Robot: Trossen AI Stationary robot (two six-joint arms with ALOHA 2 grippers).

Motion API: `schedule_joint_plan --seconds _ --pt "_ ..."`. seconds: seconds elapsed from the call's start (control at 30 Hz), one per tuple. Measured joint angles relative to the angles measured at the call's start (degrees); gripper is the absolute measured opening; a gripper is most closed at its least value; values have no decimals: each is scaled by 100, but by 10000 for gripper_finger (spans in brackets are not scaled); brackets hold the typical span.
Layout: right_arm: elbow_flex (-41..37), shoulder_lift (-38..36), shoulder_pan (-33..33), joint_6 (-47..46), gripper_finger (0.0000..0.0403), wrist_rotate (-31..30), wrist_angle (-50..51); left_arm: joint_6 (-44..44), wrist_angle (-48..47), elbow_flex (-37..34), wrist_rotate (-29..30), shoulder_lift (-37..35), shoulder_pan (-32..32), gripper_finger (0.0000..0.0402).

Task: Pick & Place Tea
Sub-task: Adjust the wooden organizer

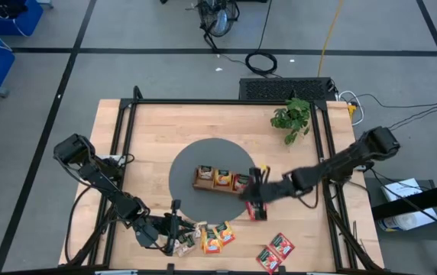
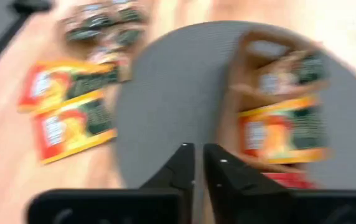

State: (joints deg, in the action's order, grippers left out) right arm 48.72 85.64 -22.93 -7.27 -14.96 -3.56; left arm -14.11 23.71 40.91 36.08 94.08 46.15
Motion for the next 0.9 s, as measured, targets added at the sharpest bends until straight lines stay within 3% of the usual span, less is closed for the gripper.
schedule_joint_plan --seconds 0.13,0.27,0.63,0.9 --pt "-552 290 -291 -277 14 7 -1559 7 15 0 2 0 -23 31" --pt "-979 538 -309 -504 4 -6 -2418 37 22 2 4 0 -92 31" --pt "-1264 1055 120 -1010 1 -18 -2510 -122 -86 2 1 2 -264 31" --pt "-1262 1074 316 -981 1 -457 -2480 -166 -126 2 -2 2 -264 31"
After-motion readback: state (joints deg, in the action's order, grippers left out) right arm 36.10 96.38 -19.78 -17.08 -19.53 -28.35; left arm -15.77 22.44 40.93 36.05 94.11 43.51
